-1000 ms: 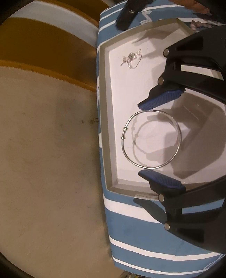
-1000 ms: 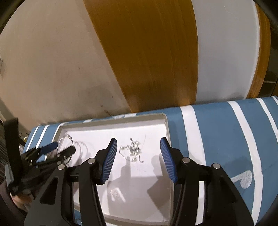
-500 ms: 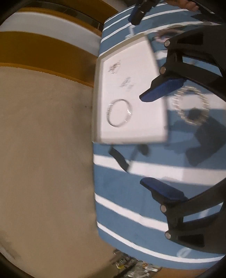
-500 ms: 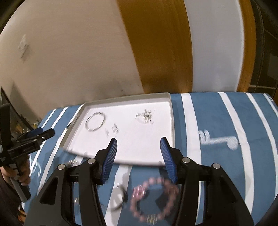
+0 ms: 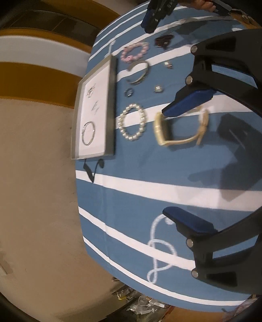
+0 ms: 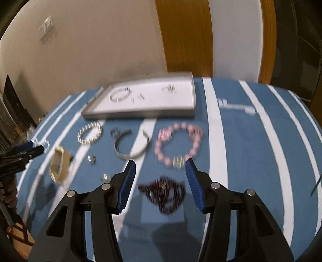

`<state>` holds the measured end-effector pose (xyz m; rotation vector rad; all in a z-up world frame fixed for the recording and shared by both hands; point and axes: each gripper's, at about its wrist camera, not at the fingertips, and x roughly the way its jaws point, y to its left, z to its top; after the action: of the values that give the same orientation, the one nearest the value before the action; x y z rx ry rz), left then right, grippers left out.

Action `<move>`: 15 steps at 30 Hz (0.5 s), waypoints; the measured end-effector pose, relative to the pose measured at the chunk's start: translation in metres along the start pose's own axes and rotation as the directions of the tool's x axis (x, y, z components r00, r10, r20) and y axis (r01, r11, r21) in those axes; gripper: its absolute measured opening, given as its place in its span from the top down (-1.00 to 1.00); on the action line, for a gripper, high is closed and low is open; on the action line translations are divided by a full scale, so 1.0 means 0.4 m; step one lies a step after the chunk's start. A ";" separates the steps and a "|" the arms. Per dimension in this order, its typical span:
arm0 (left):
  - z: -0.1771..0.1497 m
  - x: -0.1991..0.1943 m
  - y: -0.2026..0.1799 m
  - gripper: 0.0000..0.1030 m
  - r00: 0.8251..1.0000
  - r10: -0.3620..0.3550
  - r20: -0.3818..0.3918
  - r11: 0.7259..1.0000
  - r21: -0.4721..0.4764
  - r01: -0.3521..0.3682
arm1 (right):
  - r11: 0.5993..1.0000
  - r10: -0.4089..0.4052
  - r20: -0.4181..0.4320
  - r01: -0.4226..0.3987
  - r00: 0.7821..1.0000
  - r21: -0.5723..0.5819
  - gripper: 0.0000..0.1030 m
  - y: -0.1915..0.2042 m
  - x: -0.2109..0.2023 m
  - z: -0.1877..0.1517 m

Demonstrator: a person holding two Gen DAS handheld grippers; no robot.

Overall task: Organize jewelry
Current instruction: 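Grasp the dark red bead bracelet with the right tool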

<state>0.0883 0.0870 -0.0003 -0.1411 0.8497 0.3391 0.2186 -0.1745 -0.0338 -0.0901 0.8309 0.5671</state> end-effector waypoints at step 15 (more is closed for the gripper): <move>-0.073 0.003 -0.057 -0.80 1.000 -0.018 -0.014 0.999 0.034 0.018 | 0.993 -0.082 -0.069 0.075 0.994 -0.095 -0.19 0.036 0.083 -0.044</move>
<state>0.0760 0.0584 -0.0206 -0.1192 0.8670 0.3066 0.2171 -0.1528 -0.0678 -0.2282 0.8683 0.5305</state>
